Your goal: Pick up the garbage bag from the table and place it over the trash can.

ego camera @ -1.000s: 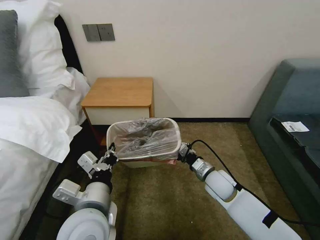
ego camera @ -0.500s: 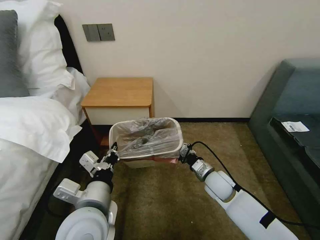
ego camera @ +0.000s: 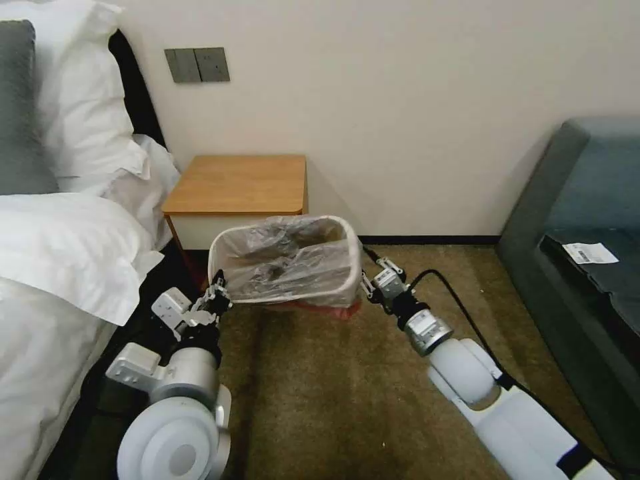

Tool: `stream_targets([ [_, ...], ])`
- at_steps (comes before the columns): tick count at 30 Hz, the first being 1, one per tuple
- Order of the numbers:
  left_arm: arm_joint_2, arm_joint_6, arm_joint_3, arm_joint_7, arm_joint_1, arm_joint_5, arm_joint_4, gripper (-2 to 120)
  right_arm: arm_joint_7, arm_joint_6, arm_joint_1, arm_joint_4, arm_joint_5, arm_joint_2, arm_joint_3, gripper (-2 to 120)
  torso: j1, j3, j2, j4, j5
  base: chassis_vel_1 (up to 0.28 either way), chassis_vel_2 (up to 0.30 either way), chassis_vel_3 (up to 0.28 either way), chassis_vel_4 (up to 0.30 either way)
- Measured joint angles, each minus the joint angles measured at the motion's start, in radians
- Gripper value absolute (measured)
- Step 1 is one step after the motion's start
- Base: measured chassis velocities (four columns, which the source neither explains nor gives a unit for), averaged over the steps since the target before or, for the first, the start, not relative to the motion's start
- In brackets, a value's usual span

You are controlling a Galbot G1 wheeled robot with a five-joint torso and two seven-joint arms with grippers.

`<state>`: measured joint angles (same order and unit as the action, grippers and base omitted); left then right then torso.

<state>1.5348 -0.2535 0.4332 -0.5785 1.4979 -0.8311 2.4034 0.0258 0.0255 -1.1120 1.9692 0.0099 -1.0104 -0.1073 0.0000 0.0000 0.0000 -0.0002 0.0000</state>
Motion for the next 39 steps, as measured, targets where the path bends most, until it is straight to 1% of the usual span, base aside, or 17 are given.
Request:
stream_targets([
  [5, -0.004, 0.004, 0.001, 0.0, -0.009, 0.009, -0.03, 3, 0.007, 0.022, -0.014, 0.037, 0.045, 0.006, -0.009, 64, 0.0, 0.0, 0.0, 0.0001, 0.0, 0.0, 0.0, 0.0, 0.0],
  [9, -0.004, 0.008, 0.001, -0.001, -0.017, 0.009, -0.04, 3, 0.007, 0.026, -0.027, 0.045, 0.051, 0.009, -0.012, 84, 0.0, 0.0, 0.0, 0.0002, 0.0, 0.0, 0.0, 0.0, 0.0],
  [10, -0.004, 0.008, 0.001, -0.001, -0.017, 0.009, -0.04, 3, 0.007, 0.026, -0.027, 0.045, 0.051, 0.009, -0.012, 84, 0.0, 0.0, 0.0, 0.0002, 0.0, 0.0, 0.0, 0.0, 0.0],
  [12, -0.005, 0.008, 0.001, -0.002, -0.018, 0.011, -0.04, 3, 0.009, 0.024, -0.029, 0.043, 0.045, 0.004, -0.015, 93, 0.0, 0.0, 0.0, 0.0001, 0.0001, 0.0, 0.0, 0.0, 0.0],
  [18, -0.027, 0.029, -0.001, 0.026, -0.018, 0.101, -0.076, 3, 0.039, 0.017, -0.017, 0.058, 0.021, -0.003, -0.046, 100, 0.0, 0.0, 0.0, 0.0002, 0.0, 0.0, 0.0, 0.0, 0.0],
  [20, -0.038, 0.043, -0.007, 0.04, -0.018, 0.145, -0.095, 3, 0.056, 0.012, -0.012, 0.068, 0.021, -0.004, -0.051, 100, 0.0, 0.0, 0.0, 0.0002, -0.0001, 0.0, 0.0, 0.0, 0.0],
  [22, -0.062, 0.076, -0.018, 0.073, -0.019, 0.238, -0.133, 3, 0.081, 0.004, 0.0, 0.092, 0.038, -0.002, -0.055, 100, 0.0, 0.0, 0.0, 0.0001, -0.0001, 0.0, 0.0, 0.0, 0.0],
  [24, -0.072, 0.083, -0.021, 0.083, -0.019, 0.266, -0.143, 3, 0.084, -0.001, 0.007, 0.1, 0.045, -0.001, -0.055, 100, 0.0, 0.0, 0.0, 0.0001, 0.0, 0.0, 0.0, 0.0, 0.0],
  [25, -0.086, 0.106, -0.025, 0.106, -0.023, 0.335, -0.17, 3, 0.084, -0.018, 0.024, 0.115, 0.051, 0.004, -0.055, 99, 0.0, 0.0, 0.0, 0.0001, 0.0001, 0.0, 0.0, 0.0, 0.0],
  [26, -0.086, 0.106, -0.025, 0.106, -0.023, 0.335, -0.17, 3, 0.084, -0.018, 0.024, 0.115, 0.051, 0.004, -0.055, 99, 0.0, 0.0, 0.0, 0.0001, 0.0001, 0.0, 0.0, 0.0, 0.0],
  [28, -0.103, 0.165, -0.028, 0.141, -0.035, 0.485, -0.224, 3, 0.047, -0.041, 0.066, 0.146, 0.05, 0.027, -0.042, 93, 0.0, 0.0, 0.0, 0.0001, 0.0, 0.0, 0.0, 0.0, 0.0],
  [30, -0.118, 0.2, -0.033, 0.158, -0.044, 0.575, -0.263, 3, 0.002, -0.038, 0.103, 0.173, 0.058, 0.067, -0.004, 84, 0.0, 0.0, 0.0, 0.0004, -0.0003, 0.0, 0.0, 0.0, 0.0],
  [32, -0.122, 0.205, -0.038, 0.161, -0.047, 0.592, -0.274, 3, -0.02, -0.029, 0.118, 0.181, 0.074, 0.092, 0.024, 80, 0.0, 0.0, 0.0, 0.0004, -0.0003, 0.0, 0.0, 0.0, 0.0],
  [34, -0.123, 0.217, -0.044, 0.166, -0.054, 0.625, -0.296, 3, -0.06, -0.005, 0.163, 0.184, 0.131, 0.155, 0.119, 71, 0.0, 0.0, 0.0, -0.0001, -0.0001, 0.0, 0.0, 0.0, 0.0],
  [35, -0.123, 0.217, -0.044, 0.166, -0.054, 0.625, -0.296, 3, -0.06, -0.005, 0.163, 0.184, 0.131, 0.155, 0.119, 71, 0.0, 0.0, 0.0, -0.0001, -0.0001, 0.0, 0.0, 0.0, 0.0],
  [38, -0.123, 0.233, -0.05, 0.17, -0.056, 0.655, -0.32, 3, -0.143, 0.043, 0.272, 0.155, 0.241, 0.21, 0.238, 56, 0.0, 0.0, 0.0, -0.0001, -0.0001, 0.0, 0.0, 0.0, 0.0],
  [39, -0.123, 0.233, -0.05, 0.17, -0.056, 0.655, -0.32, 3, -0.143, 0.043, 0.272, 0.155, 0.241, 0.21, 0.238, 56, 0.0, 0.0, 0.0, -0.0001, -0.0001, 0.0, 0.0, 0.0, 0.0],
])
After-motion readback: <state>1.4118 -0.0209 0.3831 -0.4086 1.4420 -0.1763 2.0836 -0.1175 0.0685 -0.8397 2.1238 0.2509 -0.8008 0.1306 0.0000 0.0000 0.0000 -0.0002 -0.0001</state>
